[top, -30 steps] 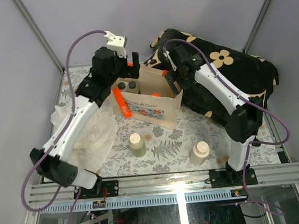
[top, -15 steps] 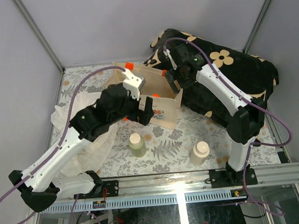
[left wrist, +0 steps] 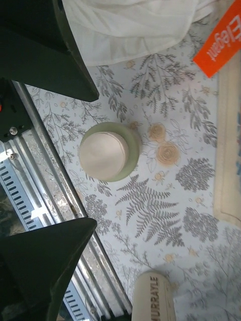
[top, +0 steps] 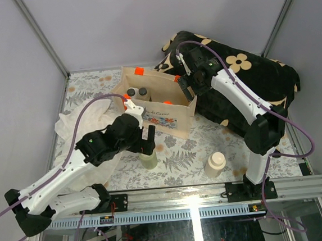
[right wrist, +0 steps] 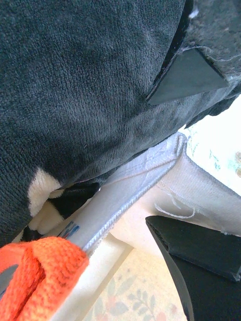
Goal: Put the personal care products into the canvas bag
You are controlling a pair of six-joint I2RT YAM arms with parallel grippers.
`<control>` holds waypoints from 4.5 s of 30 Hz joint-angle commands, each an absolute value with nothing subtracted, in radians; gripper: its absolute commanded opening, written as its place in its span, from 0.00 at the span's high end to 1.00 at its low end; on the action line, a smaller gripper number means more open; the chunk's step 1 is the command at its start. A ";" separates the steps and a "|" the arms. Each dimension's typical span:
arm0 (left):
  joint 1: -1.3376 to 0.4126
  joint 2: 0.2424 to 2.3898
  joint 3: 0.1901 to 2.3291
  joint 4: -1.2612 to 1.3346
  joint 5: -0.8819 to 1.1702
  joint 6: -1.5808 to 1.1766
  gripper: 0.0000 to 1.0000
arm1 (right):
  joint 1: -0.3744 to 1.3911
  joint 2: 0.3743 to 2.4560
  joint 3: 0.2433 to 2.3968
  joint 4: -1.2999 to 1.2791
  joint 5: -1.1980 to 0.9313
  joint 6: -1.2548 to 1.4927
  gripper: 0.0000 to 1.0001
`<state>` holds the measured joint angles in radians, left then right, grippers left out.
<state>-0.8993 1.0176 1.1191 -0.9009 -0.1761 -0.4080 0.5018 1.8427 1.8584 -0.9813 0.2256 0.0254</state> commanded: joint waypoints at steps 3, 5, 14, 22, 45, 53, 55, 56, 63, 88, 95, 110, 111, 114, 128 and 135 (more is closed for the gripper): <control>-0.908 1.060 1.036 -0.848 -0.205 -0.456 0.00 | 0.494 1.784 1.883 -0.987 0.271 0.000 0.00; -0.908 1.085 1.033 -0.838 -0.226 -0.465 0.00 | 0.495 1.784 1.884 -0.987 0.272 0.000 0.01; -0.909 1.172 1.008 -0.798 -0.202 -0.486 0.00 | 0.495 1.788 1.891 -0.990 0.273 -0.002 0.00; -0.909 1.256 0.988 -0.813 -0.149 -0.531 0.00 | 0.495 1.797 1.907 -0.994 0.263 -0.003 0.01; -0.909 1.284 0.970 -0.781 -0.162 -0.543 0.99 | 0.495 1.777 1.873 -0.979 0.254 -0.007 0.00; -0.907 1.195 1.220 -0.716 0.045 -0.319 1.00 | 0.495 1.758 1.881 -0.974 0.263 0.002 0.01; -0.905 1.190 1.345 -0.746 0.061 -0.266 1.00 | 0.495 1.756 1.881 -0.973 0.262 0.001 0.01; -0.905 1.198 1.404 -0.767 0.075 -0.243 1.00 | 0.494 1.757 1.881 -0.972 0.267 0.001 0.00; -0.890 1.241 1.715 -0.834 0.083 -0.177 1.00 | 0.495 1.765 1.879 -0.967 0.282 0.000 0.01; -0.629 1.363 1.743 -0.474 0.005 0.195 1.00 | 0.495 1.785 1.900 -0.985 0.315 -0.009 0.01; -0.558 1.473 1.739 -0.422 0.180 0.178 1.00 | 0.495 1.777 1.889 -0.991 0.324 -0.004 0.00; -0.558 1.637 1.770 -0.571 0.274 0.172 1.00 | 0.492 1.775 1.866 -1.035 0.375 0.058 0.00; -0.559 1.647 1.771 -0.581 0.265 0.174 1.00 | 0.492 1.775 1.865 -1.039 0.372 0.070 0.00; -0.558 1.681 1.774 -0.607 0.240 0.182 1.00 | 0.491 1.772 1.857 -1.039 0.359 0.096 0.01; -0.558 1.767 1.751 -0.647 0.059 0.237 1.00 | 0.491 1.774 1.861 -1.047 0.362 0.134 0.00; -0.559 1.834 1.743 -0.627 0.032 0.219 1.00 | 0.491 1.788 1.893 -1.064 0.381 0.155 0.01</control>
<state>-0.5564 1.8172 1.7222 -0.7223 0.0643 0.2100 0.5018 1.8080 1.8503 -1.0138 0.3214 0.1444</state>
